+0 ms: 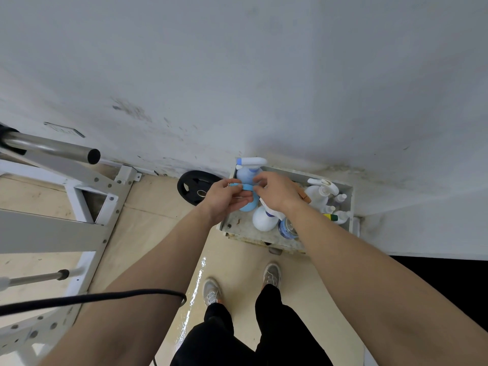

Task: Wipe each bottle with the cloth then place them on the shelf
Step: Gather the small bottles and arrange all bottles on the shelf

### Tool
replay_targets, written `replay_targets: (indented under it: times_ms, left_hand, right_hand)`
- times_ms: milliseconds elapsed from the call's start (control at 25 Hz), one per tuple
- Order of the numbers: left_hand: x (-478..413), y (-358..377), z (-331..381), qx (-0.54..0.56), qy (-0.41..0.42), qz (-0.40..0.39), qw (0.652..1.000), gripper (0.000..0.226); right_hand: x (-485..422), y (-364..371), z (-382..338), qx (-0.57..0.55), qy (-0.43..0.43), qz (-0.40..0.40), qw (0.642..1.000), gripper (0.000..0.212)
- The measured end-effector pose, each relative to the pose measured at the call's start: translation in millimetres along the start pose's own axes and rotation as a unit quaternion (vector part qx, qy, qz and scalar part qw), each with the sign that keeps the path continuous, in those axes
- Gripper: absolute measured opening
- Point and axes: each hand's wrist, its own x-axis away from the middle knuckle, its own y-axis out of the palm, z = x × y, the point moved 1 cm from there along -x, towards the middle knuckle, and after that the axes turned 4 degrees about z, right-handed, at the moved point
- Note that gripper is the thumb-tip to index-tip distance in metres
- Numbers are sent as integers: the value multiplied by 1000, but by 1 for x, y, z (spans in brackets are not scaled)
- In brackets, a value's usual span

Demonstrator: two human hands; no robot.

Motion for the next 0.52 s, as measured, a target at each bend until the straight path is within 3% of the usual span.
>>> replay_targets:
  times_ms: [240,400,520]
  left_hand:
    - [-5,5,-1,-12,7,-9,1000,24]
    - [0,8,5,-107,35,22,993,21]
    - [2,9,5,-229,88,76,967,22]
  right_hand:
    - [-3,-1,8,-100,44,1,994,36]
    - [2,0,15,-90,53,13,994,35]
    - [8,4,18,-112,60,5,992,36]
